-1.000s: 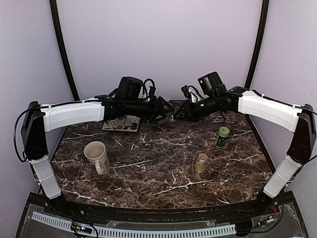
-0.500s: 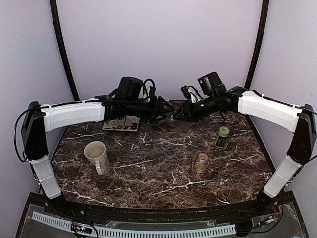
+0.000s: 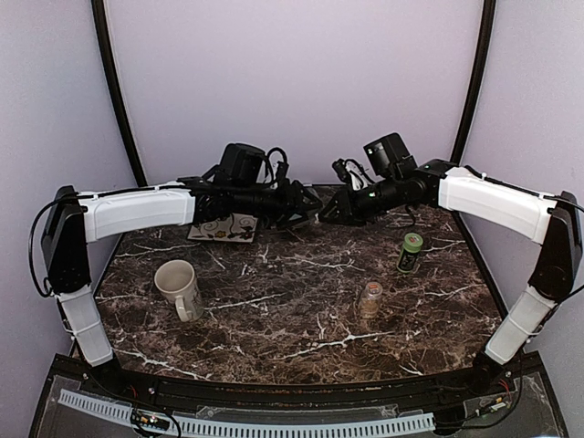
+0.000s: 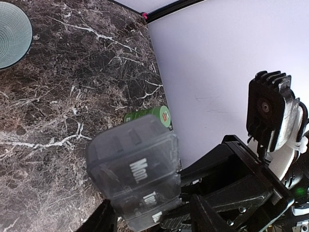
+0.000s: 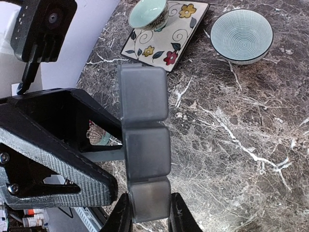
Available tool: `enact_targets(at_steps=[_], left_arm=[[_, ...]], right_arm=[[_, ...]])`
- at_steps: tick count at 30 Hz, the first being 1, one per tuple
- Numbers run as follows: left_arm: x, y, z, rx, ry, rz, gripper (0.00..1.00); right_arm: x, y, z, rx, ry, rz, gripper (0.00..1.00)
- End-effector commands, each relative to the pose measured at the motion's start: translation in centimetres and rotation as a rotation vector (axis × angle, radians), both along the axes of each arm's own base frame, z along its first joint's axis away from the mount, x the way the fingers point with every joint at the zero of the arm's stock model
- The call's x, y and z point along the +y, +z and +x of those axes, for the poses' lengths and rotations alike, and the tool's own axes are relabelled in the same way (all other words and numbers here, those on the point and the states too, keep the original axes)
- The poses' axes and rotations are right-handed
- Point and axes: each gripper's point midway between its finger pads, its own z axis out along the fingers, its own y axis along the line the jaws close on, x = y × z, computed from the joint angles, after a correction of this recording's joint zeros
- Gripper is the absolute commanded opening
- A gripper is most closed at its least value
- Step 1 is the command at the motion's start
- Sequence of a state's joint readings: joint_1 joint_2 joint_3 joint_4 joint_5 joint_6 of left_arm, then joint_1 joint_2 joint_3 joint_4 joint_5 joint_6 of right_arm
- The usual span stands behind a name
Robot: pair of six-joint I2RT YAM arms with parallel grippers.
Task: Sort the pills into containers
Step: Open the lid of the pill container.
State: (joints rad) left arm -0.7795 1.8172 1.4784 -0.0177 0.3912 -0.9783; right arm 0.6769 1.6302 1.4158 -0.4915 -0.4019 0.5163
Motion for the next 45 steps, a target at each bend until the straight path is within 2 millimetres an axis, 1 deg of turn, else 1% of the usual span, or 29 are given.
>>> enact_targets(at_steps=[1, 6, 10, 16, 20, 27, 33, 45], left_arm=[[-1.4, 2.8, -0.8, -0.072, -0.081, -0.063, 0.53], [-1.6, 2.8, -0.8, -0.078, -0.108, -0.045, 0.5], [-1.4, 2.9, -0.6, -0.083, -0.101, -0.029, 0.53], [-0.9, 3.4, -0.3, -0.09, -0.084, -0.028, 0.51], [-0.5, 3.4, -0.4, -0.079, -0.085, -0.021, 0.49], [0.1, 3.7, -0.6, -0.063, -0.086, -0.015, 0.48], [0.2, 4.0, -0.8, -0.048, -0.093, -0.013, 0.4], [0.5, 4.2, -0.7, -0.013, -0.106, -0.009, 0.4]], right_arm=[[1.4, 0.6, -2.4, 0.0, 0.11, 0.026, 0.0], [1.2, 0.1, -2.8, 0.0, 0.132, -0.001, 0.0], [1.0, -0.2, -2.8, -0.005, 0.134, -0.022, 0.0], [0.5, -0.8, -2.6, -0.017, 0.122, -0.059, 0.0], [-0.1, -1.1, -2.1, -0.042, 0.098, -0.1, 0.0], [-1.1, -1.8, -1.1, -0.08, 0.055, -0.165, 0.0], [-1.6, -2.1, -0.3, -0.109, 0.03, -0.204, 0.0], [-2.6, -2.5, 0.8, -0.15, -0.016, -0.277, 0.0]])
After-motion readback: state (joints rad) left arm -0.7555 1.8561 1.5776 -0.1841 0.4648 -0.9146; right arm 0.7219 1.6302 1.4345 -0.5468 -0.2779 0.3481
